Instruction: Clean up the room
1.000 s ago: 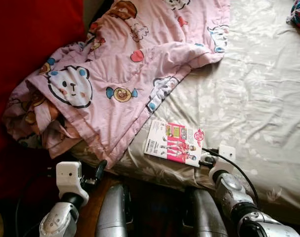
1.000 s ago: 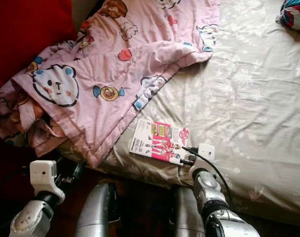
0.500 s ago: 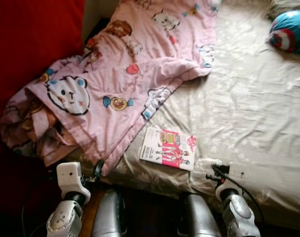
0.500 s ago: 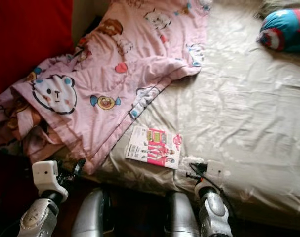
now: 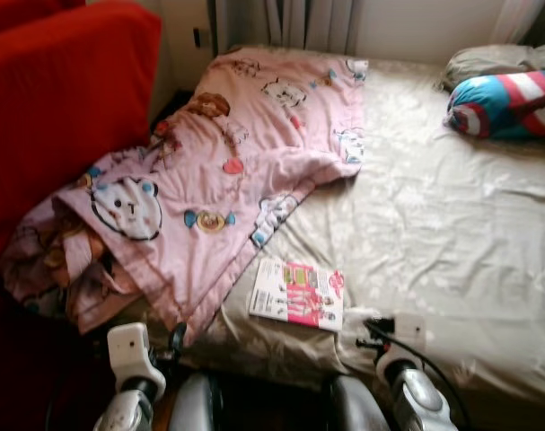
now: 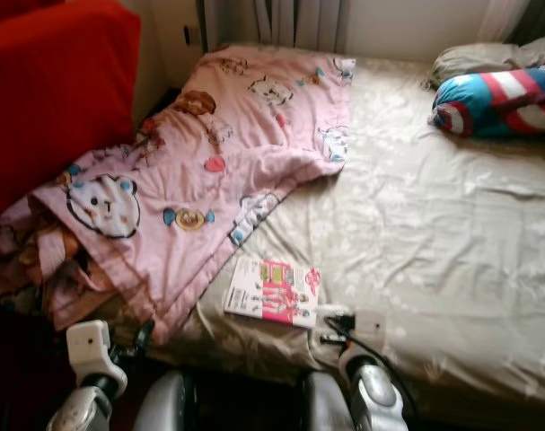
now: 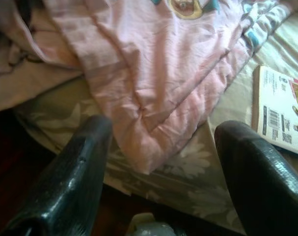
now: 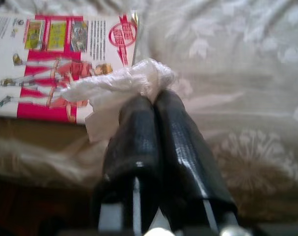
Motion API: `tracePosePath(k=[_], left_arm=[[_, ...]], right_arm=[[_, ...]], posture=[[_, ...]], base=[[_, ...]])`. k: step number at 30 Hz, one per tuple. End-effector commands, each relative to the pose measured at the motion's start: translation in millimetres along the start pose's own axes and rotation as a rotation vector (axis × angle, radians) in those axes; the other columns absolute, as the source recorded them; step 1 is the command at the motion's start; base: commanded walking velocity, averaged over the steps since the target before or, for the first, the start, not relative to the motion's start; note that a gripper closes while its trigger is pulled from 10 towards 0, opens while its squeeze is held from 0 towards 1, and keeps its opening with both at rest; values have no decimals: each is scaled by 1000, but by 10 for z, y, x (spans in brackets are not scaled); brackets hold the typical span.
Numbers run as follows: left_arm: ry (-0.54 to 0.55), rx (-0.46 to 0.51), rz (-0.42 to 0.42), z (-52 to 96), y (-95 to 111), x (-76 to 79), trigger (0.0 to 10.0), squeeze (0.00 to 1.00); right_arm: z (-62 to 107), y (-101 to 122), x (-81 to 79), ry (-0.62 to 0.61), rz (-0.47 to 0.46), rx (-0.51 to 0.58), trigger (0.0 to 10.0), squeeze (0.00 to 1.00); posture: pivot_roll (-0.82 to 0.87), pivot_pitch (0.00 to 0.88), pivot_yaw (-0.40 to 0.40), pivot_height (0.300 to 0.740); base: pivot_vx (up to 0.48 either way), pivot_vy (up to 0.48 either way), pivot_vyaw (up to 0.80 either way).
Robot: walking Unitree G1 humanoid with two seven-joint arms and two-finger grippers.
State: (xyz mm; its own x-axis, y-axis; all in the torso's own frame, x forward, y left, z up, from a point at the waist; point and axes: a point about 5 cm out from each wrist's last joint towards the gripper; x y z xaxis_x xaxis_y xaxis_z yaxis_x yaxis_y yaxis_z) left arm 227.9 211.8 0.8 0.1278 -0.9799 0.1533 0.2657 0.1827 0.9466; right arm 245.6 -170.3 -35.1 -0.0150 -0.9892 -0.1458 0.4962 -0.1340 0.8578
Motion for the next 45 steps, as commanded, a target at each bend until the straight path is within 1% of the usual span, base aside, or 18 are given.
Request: tracePosePath(k=[1, 4, 5, 7, 10, 12, 13, 16, 17, 19, 21, 23, 25, 27, 29, 34, 37, 45], left_arm=[[22, -63, -13, 45, -163, -57, 10000, 0], [26, -132, -19, 62, -300, -85, 10000, 0], [26, -132, -19, 62, -300, -85, 10000, 0], [29, -194, -30, 89, -413, -106, 10000, 0], [40, -287, -45, 156, -594, -131, 10000, 0], [46, -312, -47, 175, -641, -139, 10000, 0], [53, -348, -52, 205, -703, -151, 10000, 0], [55, -363, -55, 218, -728, -155, 10000, 0], [63, -413, -70, 266, -804, -174, 10000, 0], [67, -427, -72, 281, -824, -181, 10000, 0], [76, -487, -77, 343, -909, -203, 10000, 0], [69, -514, -86, 366, -942, -204, 10000, 0], [70, -532, -93, 389, -964, -226, 10000, 0], [91, -533, -73, 405, -963, -280, 10000, 0], [97, -539, -72, 418, -966, -310, 10000, 0], [130, -607, -71, 568, -1056, -440, 10000, 0], [146, -629, -70, 625, -1082, -494, 10000, 0], [181, -640, -61, 664, -1087, -562, 10000, 0]], right_arm=[[44, -124, 93, -37, 10, -70, 10000, 0], [80, -208, 167, -81, -3, -112, 10000, 0], [80, -208, 167, -81, -3, -112, 10000, 0], [101, -268, 173, -87, 2, -144, 10000, 0], [142, -368, 186, -101, 11, -194, 10000, 0], [156, -399, 188, -103, 8, -207, 10000, 0], [177, -444, 192, -107, 9, -229, 10000, 0], [186, -464, 193, -109, 9, -238, 10000, 0], [225, -543, 195, -116, 22, -279, 10000, 0], [237, -565, 194, -117, 23, -289, 10000, 0], [295, -677, 193, -129, 17, -350, 10000, 0], [308, -706, 184, -127, 27, -371, 10000, 0], [311, -716, 174, -124, 25, -374, 10000, 0], [308, -717, 158, -113, 56, -376, 10000, 0], [302, -700, 160, -115, 55, -356, 10000, 0], [326, -752, 124, -95, 49, -380, 10000, 0], [340, -775, 124, -92, 51, -389, 10000, 0], [360, -795, 156, -89, 52, -408, 10000, 0]], posture=[[-22, 31, -17, 705], [-22, 12, -9, 726], [-22, 12, -9, 726], [-28, 5, -6, 739], [-32, 0, -4, 740], [-30, 0, -4, 740], [-28, 0, -5, 740], [-28, 0, -5, 740], [-35, 0, -2, 740], [-35, 0, -2, 740], [-26, 0, -6, 740], [-26, 0, -9, 740], [-30, 0, -8, 740], [-33, 0, -8, 740], [-31, 0, -7, 740], [-36, 0, -3, 740], [-34, 0, -2, 740], [-13, 11, -11, 740]], base=[[0, 0, 0], [0, 0, 0], [0, 0, 0], [0, 0, 0], [0, 0, 0], [0, 0, 0], [0, 0, 0], [0, 0, 0], [0, 0, 0], [0, 0, 0], [0, 0, 0], [0, 0, 0], [0, 0, 0], [0, 0, 0], [0, 0, 0], [0, 0, 800], [0, 0, 800], [0, 0, 800]])
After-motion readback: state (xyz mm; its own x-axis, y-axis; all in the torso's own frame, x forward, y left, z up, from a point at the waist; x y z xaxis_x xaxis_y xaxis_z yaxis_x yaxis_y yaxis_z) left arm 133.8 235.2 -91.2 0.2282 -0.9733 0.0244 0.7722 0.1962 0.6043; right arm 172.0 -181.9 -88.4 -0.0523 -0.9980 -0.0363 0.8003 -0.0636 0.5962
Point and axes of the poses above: a point about 5 cm out from each wrist's last joint towards the gripper, its own z axis pointing back from the gripper into the wrist, its own y axis along the axis of the wrist's last joint, x = y × z, and after that the axes turned 1 degree about z, right-handed
